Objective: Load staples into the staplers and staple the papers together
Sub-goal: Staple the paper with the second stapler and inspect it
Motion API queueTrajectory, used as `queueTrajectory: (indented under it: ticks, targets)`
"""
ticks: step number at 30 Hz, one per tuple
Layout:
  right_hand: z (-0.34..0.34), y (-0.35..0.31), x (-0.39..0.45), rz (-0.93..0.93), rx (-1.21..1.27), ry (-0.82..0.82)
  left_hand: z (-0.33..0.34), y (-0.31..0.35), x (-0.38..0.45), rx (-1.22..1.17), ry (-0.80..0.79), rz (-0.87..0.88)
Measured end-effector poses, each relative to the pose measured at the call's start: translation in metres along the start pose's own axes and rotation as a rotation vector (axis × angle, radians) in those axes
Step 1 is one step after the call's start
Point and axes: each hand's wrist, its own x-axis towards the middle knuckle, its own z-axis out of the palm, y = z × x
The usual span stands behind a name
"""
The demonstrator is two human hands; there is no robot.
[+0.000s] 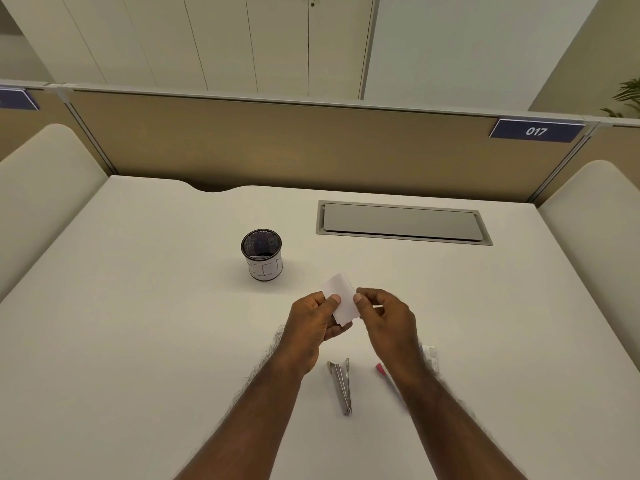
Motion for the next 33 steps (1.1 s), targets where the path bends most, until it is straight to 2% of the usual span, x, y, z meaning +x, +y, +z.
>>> queueTrajectory:
  ticks: [7,21,33]
  targets:
    - [-0.01,-0.002,0.008,0.111,0.103,-0.107,-0.002,-0.002,0.0,0.03,-0.031,-0.001]
    - [-0.017,-0.008,0.006,0.239,0.278,-0.118,0.0,0.001,0.0,0.041,-0.059,-0.02]
    - [-0.019,-0.011,0.001,0.249,0.324,-0.127,0.0,0.001,-0.003,0.011,-0.078,-0.027]
